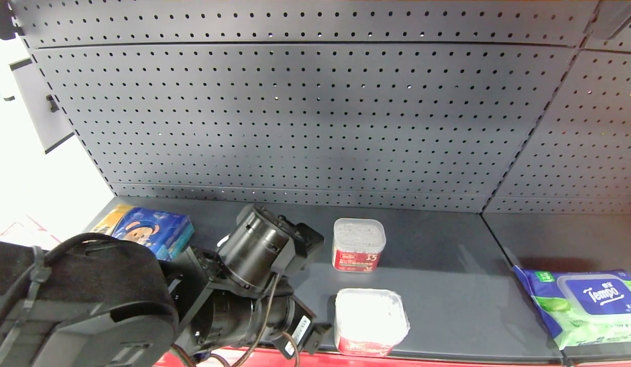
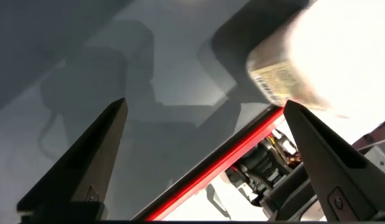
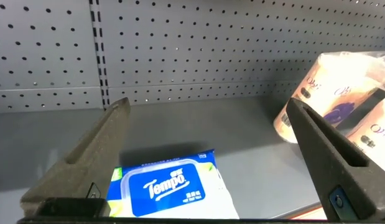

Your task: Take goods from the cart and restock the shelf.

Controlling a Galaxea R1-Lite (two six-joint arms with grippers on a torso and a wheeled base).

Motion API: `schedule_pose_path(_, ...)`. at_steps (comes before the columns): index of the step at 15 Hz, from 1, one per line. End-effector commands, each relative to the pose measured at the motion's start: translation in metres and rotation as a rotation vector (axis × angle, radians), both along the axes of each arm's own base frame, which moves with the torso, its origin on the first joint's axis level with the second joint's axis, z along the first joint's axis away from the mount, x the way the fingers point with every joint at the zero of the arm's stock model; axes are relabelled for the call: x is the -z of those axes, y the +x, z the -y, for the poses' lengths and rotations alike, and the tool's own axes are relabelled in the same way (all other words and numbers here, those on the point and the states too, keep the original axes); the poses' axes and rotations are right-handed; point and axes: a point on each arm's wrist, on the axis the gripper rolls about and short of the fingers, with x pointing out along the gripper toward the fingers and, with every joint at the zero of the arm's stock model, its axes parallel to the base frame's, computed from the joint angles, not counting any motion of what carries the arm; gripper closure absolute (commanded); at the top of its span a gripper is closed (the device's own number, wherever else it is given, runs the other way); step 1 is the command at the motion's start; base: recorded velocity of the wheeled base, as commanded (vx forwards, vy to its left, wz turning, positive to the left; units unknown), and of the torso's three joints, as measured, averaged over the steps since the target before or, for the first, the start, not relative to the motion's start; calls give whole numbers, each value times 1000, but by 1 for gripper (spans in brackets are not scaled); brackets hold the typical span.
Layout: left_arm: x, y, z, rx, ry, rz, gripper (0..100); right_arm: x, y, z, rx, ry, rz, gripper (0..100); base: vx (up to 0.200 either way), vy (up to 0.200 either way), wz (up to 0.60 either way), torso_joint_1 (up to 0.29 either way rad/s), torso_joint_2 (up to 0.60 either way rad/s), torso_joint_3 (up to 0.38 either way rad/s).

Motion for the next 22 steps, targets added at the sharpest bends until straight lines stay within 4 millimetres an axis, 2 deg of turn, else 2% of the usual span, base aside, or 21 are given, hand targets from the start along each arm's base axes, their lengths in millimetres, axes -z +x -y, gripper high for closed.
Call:
schedule_pose_path(1, -19, -7, -20, -61, -53, 34, 0, 3, 1, 0, -11, 3, -15, 0, 0, 0, 0, 0, 0, 0)
schedule_pose_path(3, -52, -10, -54, -162, -138, 128, 0, 8, 3, -1, -68, 24, -32, 0, 0, 0, 0, 0, 0, 0)
schedule_pose_path(4, -77, -19, -84, -236, -197, 195, 0, 7, 2, -4, -162, 24, -25, 0, 0, 0, 0, 0, 0, 0)
schedule_pose_path(5, -94, -36, -115, -306, -224, 231, 0, 8, 0, -6, -225, 21, -21, 0, 0, 0, 0, 0, 0, 0)
schedule_pose_path(6, -103, -56, -143, -378, -228, 239, 0, 12, -3, -7, -260, 27, -14, 0, 0, 0, 0, 0, 0, 0)
schedule_pose_path(8, -110, -102, -187, -546, -242, 228, 0, 21, -12, -12, -351, 63, 5, 0, 0, 0, 0, 0, 0, 0)
schedule_pose_path(9, -107, -125, -203, -638, -224, 213, 0, 28, -20, -16, -432, 63, 16, 0, 0, 0, 0, 0, 0, 0)
schedule_pose_path(10, -104, -138, -211, -691, -206, 199, 0, 33, -26, -19, -484, 57, 26, 0, 0, 0, 0, 0, 0, 0)
schedule_pose_path(11, -92, -169, -223, -802, -165, 168, 0, 45, -35, -23, -577, 51, 35, 0, 0, 0, 0, 0, 0, 0)
schedule_pose_path(13, -67, -206, -228, -915, -145, 171, 0, 59, -46, -24, -623, 93, -16, 0, 0, 0, 0, 0, 0, 0)
schedule_pose_path(15, -43, -223, -227, -1005, -138, 200, 0, 77, -61, -25, -635, 150, -124, 0, 0, 0, 0, 0, 0, 0)
schedule_pose_path(16, -37, -226, -227, -1034, -135, 213, 0, 84, -68, -25, -622, 161, -168, 0, 0, 0, 0, 0, 0, 0)
schedule_pose_path(17, -35, -229, -226, -1049, -149, 245, 0, 88, -77, -25, -540, 157, -199, 0, 0, 0, 0, 0, 0, 0)
schedule_pose_path(19, -28, -230, -226, -1063, -166, 304, 0, 97, -82, -22, -150, 136, -197, 0, 0, 0, 0, 0, 0, 0)
schedule_pose_path(20, -19, -231, -227, -1091, -151, 338, 0, 97, -82, -19, -33, 138, -197, 0, 0, 0, 0, 0, 0, 0)
schedule_pose_path(22, -7, -232, -228, -1104, -137, 398, 0, 97, -81, -18, -25, 131, -214, 0, 0, 0, 0, 0, 0, 0)
